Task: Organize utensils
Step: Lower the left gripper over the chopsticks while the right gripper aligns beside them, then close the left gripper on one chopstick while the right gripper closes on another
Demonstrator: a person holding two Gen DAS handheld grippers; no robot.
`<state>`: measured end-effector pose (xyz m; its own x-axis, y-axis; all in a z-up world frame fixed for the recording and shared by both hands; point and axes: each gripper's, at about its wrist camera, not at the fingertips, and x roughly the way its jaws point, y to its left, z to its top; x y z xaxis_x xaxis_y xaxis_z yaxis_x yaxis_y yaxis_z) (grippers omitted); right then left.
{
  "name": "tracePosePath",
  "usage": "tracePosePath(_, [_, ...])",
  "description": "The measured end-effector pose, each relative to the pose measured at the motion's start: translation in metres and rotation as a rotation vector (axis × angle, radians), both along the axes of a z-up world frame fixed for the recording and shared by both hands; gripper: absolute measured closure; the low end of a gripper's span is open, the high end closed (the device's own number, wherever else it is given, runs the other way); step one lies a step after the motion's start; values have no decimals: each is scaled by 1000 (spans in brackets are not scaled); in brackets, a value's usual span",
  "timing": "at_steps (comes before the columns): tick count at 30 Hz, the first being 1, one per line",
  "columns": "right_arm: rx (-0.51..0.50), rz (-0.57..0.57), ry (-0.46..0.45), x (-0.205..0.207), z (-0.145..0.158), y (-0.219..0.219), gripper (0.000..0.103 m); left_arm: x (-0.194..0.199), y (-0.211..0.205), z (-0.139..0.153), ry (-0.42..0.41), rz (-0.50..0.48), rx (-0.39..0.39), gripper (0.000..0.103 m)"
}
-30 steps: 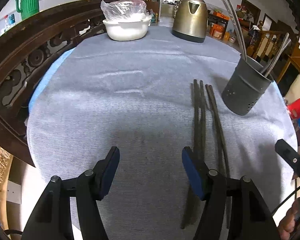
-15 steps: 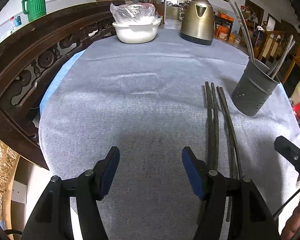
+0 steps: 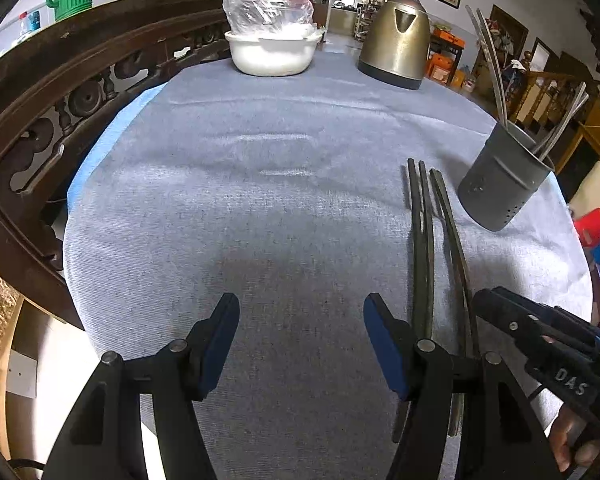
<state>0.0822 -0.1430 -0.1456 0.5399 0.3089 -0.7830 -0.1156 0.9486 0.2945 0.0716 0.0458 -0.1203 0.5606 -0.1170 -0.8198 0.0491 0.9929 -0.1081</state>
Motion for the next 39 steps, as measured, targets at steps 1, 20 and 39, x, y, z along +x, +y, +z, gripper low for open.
tracePosePath(1, [-5,1,5,1,-2,1,76,0,0,0,2,0,-3,37])
tracePosePath(20, [64,-86,63,-1,-8,-25,94,8,-15,-5,62,-81,-72,37])
tracePosePath(39, [132,-92,71,-2,-13,-36,96,55,-44,-14,113,-186,-79,37])
